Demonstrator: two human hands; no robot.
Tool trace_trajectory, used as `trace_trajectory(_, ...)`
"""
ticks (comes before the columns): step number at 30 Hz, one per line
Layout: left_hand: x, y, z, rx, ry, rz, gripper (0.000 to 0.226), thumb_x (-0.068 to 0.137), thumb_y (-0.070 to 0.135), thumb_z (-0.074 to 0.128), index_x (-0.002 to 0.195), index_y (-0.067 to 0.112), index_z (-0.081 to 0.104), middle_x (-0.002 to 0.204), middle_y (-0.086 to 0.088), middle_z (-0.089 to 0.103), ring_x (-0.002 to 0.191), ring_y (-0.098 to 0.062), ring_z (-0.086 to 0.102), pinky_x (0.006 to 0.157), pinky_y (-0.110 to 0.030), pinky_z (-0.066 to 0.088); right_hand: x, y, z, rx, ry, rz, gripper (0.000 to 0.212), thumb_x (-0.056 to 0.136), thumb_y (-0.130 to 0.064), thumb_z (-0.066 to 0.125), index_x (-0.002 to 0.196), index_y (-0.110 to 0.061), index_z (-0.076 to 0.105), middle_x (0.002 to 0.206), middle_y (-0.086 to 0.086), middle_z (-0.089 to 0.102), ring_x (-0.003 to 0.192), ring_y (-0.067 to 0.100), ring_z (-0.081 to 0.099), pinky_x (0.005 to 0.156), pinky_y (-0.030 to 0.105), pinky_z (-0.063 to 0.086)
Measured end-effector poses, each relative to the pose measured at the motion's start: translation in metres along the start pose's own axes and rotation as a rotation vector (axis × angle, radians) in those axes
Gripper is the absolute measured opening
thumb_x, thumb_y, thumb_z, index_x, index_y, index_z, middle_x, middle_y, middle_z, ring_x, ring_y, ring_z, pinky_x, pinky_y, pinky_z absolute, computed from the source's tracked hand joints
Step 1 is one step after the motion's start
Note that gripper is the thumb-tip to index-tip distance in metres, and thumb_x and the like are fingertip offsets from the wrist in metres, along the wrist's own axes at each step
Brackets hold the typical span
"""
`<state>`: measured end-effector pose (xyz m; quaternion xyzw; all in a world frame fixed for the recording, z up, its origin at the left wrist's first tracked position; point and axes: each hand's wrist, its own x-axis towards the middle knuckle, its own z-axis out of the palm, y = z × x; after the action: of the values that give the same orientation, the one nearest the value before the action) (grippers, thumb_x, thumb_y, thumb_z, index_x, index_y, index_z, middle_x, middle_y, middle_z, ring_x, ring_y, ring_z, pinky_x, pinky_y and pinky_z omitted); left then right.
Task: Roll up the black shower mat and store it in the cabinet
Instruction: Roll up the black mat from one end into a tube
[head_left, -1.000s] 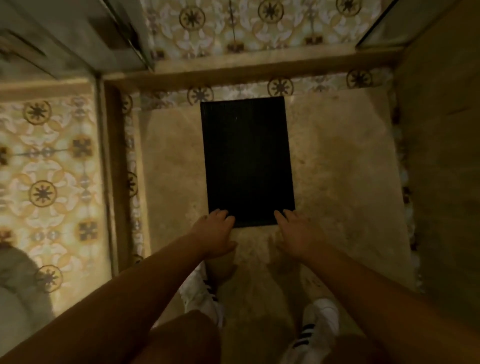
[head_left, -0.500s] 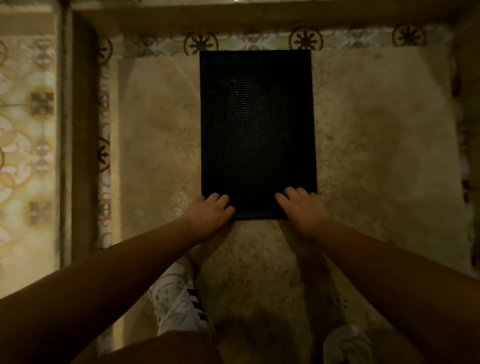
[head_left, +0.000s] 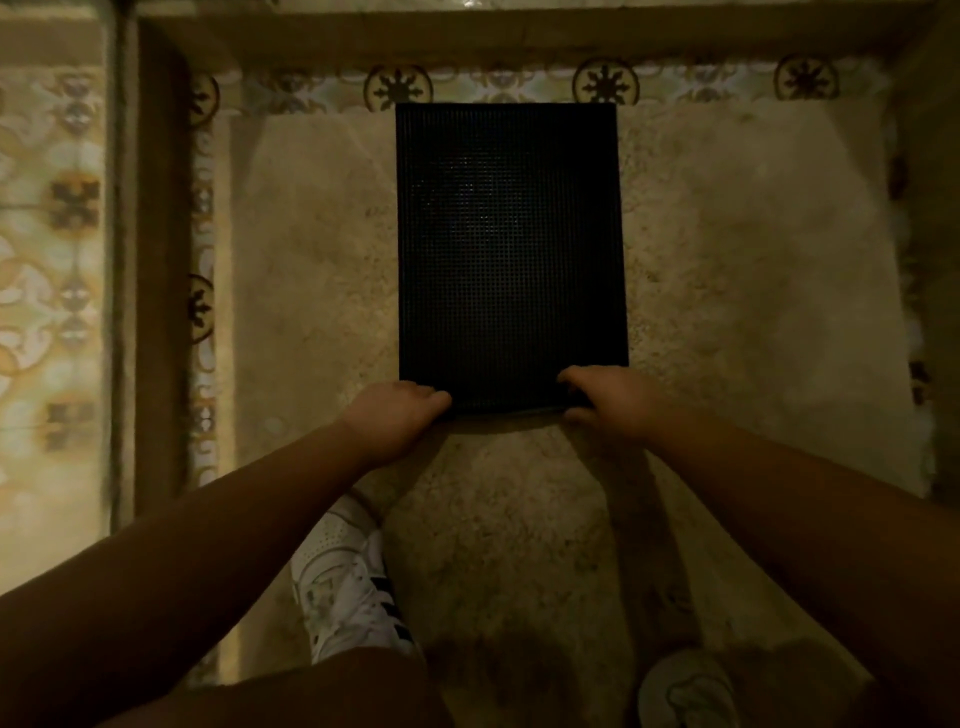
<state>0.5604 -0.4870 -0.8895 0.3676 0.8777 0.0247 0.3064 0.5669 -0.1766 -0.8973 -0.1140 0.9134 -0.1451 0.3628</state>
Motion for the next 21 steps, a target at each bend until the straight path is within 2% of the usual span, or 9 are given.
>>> trace_trajectory(5, -0.002, 0.0, -0.004, -0.005, 0.022, 0.017, 0.037, 0.094, 0.023, 0.046, 0.131, 0.021, 0.043, 0.107, -0.009, 0.06, 0.09, -0.03, 0.06, 0.068, -0.041, 0.053, 0.007, -0.002, 0.0, 0.049, 0.03, 0.052, 0.029, 0.087, -0.032, 0.063, 0.114, -0.026, 0.054, 0.11, 0.002, 0.065, 0.093, 0.022, 0.061, 0.073, 0.036, 0.051)
trace_trajectory(8, -0.002, 0.0, -0.005, 0.036, 0.069, 0.014, 0.034, 0.094, 0.025, 0.046, 0.128, 0.021, 0.046, 0.105, -0.009, 0.061, 0.087, -0.03, 0.06, 0.064, -0.039, 0.053, 0.006, -0.002, 0.001, 0.044, 0.051, 0.07, 0.018, 0.086, -0.031, 0.064, 0.098, -0.026, 0.053, 0.098, -0.001, 0.059, 0.085, 0.019, 0.056, 0.064, 0.032, 0.043)
trace_trajectory(12, -0.002, 0.001, -0.008, 0.134, 0.138, 0.006, 0.031, 0.09, 0.028, 0.052, 0.12, 0.02, 0.056, 0.11, -0.008, 0.063, 0.095, -0.03, 0.058, 0.069, -0.039, 0.05, 0.002, -0.004, 0.005, 0.156, 0.13, 0.107, 0.017, 0.085, -0.027, 0.067, 0.087, -0.025, 0.051, 0.087, -0.005, 0.053, 0.077, 0.015, 0.052, 0.054, 0.026, 0.033)
trace_trajectory(15, -0.003, 0.003, -0.015, 0.231, 0.157, 0.022, 0.03, 0.079, 0.022, 0.056, 0.107, 0.019, 0.064, 0.103, -0.006, 0.064, 0.095, -0.029, 0.055, 0.071, -0.039, 0.047, 0.002, -0.005, 0.004, 0.248, 0.152, 0.133, 0.013, 0.084, -0.025, 0.069, 0.085, -0.023, 0.056, 0.089, -0.004, 0.053, 0.081, 0.016, 0.053, 0.06, 0.028, 0.038)
trace_trajectory(18, 0.002, 0.007, -0.02, 0.268, 0.11, -0.02, 0.038, 0.079, 0.018, 0.055, 0.116, 0.014, 0.062, 0.104, -0.009, 0.061, 0.097, -0.031, 0.053, 0.073, -0.041, 0.046, 0.003, -0.005, 0.001, 0.132, 0.188, 0.163, 0.011, 0.083, -0.033, 0.069, 0.087, -0.026, 0.061, 0.091, -0.003, 0.052, 0.09, 0.018, 0.048, 0.073, 0.036, 0.045)
trace_trajectory(21, 0.009, 0.013, -0.019, 0.25, 0.057, -0.089, 0.04, 0.087, 0.016, 0.051, 0.126, 0.009, 0.054, 0.112, -0.011, 0.057, 0.102, -0.03, 0.051, 0.076, -0.04, 0.045, 0.006, -0.005, 0.001, 0.042, 0.244, 0.198, 0.017, 0.084, -0.04, 0.067, 0.095, -0.028, 0.066, 0.093, -0.004, 0.055, 0.094, 0.02, 0.048, 0.075, 0.037, 0.045)
